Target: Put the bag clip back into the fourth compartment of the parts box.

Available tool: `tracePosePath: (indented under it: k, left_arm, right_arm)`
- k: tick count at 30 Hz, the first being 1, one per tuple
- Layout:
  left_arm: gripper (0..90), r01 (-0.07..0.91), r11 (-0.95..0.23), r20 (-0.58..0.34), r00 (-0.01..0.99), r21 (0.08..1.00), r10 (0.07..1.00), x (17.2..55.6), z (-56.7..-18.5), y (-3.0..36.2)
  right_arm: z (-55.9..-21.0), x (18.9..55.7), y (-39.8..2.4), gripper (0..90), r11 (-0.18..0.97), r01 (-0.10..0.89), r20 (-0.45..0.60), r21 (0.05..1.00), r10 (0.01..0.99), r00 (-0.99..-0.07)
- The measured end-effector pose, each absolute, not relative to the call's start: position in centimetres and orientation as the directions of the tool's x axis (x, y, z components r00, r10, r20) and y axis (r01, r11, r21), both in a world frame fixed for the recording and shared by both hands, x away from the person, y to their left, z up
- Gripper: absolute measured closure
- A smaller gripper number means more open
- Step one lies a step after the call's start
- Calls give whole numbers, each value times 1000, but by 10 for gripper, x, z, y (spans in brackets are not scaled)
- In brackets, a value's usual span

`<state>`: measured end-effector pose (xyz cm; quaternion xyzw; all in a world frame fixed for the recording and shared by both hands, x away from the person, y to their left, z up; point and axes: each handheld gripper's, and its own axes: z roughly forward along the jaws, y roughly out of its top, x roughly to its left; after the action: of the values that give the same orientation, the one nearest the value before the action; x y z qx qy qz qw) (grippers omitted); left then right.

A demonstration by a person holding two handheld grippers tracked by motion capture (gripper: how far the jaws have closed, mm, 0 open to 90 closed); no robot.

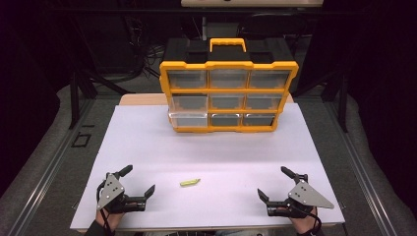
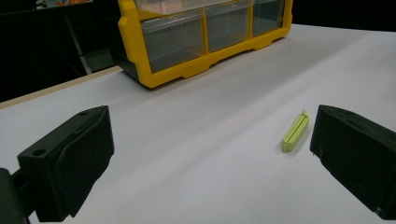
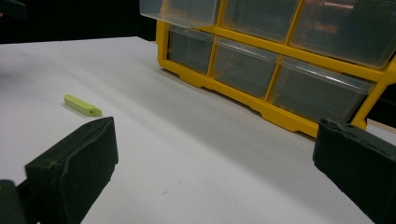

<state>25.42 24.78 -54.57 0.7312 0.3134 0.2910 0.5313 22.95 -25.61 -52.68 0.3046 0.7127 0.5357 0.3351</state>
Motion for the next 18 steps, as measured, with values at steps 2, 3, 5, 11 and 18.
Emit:
tracePosePath:
  k: [2,3,5,11,18]
  left_arm:
    - [1,152,-240,92,635,959,767,255,-545,248]
    - [1,154,-241,91,635,958,767,255,-545,248]
    - [2,155,-243,93,632,958,769,255,-544,248]
    - [2,171,-249,83,644,953,760,259,-543,248]
    - [3,188,-278,85,667,942,740,261,-540,244]
  right_arm:
    - [-527,230,-256,0,238,76,-148,968,792,-593]
    - [-528,231,-256,0,239,75,-149,968,791,-594]
    - [-528,231,-256,0,240,75,-149,968,788,-598]
    - [-528,234,-257,0,239,82,-143,968,787,-600]
    - [-530,237,-256,0,248,111,-131,962,781,-611]
